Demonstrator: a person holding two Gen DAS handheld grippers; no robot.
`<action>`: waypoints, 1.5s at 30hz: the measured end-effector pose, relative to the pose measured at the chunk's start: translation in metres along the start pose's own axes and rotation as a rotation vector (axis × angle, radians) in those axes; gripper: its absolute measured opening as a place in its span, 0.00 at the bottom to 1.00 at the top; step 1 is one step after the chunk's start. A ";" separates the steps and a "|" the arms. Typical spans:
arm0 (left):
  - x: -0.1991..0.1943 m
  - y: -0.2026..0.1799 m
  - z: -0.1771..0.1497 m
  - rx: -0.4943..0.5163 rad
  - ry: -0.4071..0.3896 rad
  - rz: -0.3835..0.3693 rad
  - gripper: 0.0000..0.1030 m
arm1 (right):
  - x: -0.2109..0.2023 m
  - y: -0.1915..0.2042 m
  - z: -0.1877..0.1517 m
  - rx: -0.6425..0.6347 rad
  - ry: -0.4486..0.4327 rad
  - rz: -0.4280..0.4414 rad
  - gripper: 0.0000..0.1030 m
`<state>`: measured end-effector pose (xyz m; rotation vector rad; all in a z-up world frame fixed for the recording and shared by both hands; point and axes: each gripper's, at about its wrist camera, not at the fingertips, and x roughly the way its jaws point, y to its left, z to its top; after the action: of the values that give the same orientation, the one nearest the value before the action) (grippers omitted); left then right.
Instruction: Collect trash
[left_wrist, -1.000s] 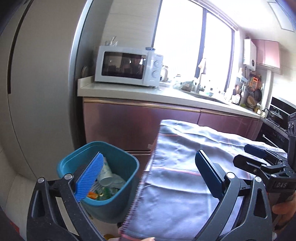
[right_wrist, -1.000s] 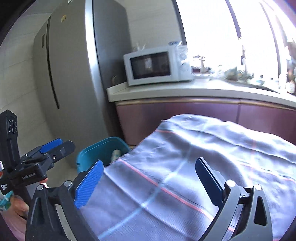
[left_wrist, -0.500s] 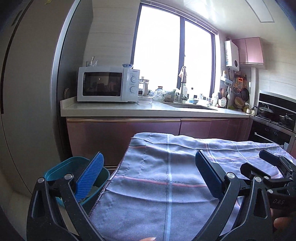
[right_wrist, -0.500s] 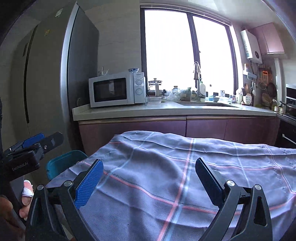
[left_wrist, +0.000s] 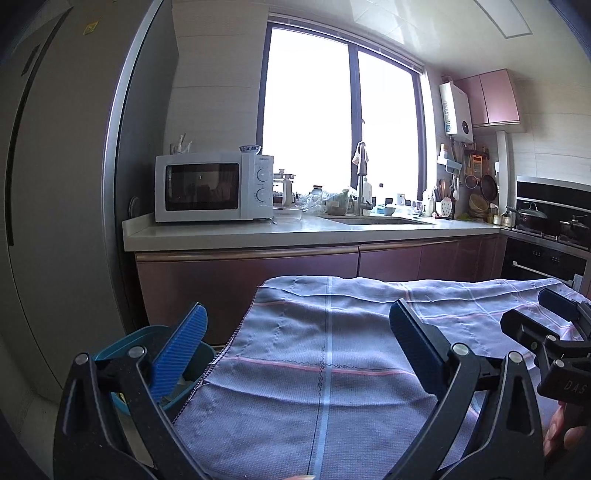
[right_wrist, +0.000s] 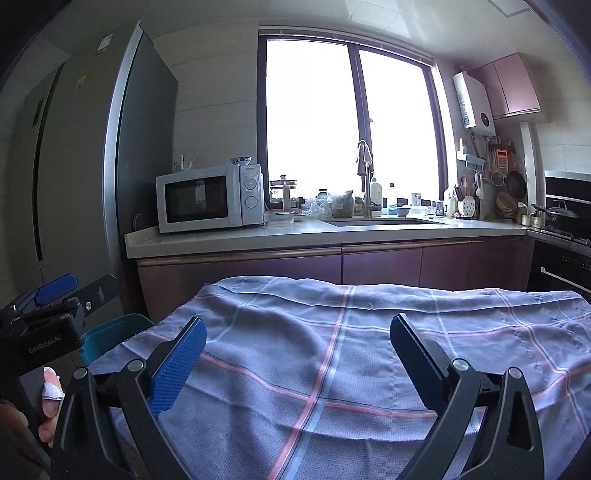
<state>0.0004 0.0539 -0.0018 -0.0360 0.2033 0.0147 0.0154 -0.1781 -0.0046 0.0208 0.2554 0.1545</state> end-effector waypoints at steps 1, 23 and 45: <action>-0.001 -0.002 0.000 0.006 -0.004 0.000 0.94 | -0.001 -0.002 0.000 0.004 -0.004 -0.003 0.93; 0.001 -0.012 -0.001 0.033 -0.016 0.015 0.94 | -0.007 -0.015 0.001 0.015 -0.021 -0.053 0.93; 0.001 -0.009 -0.002 0.023 -0.028 0.029 0.94 | -0.009 -0.014 0.002 0.008 -0.025 -0.058 0.93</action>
<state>0.0011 0.0454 -0.0033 -0.0098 0.1758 0.0418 0.0093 -0.1932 -0.0005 0.0229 0.2311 0.0960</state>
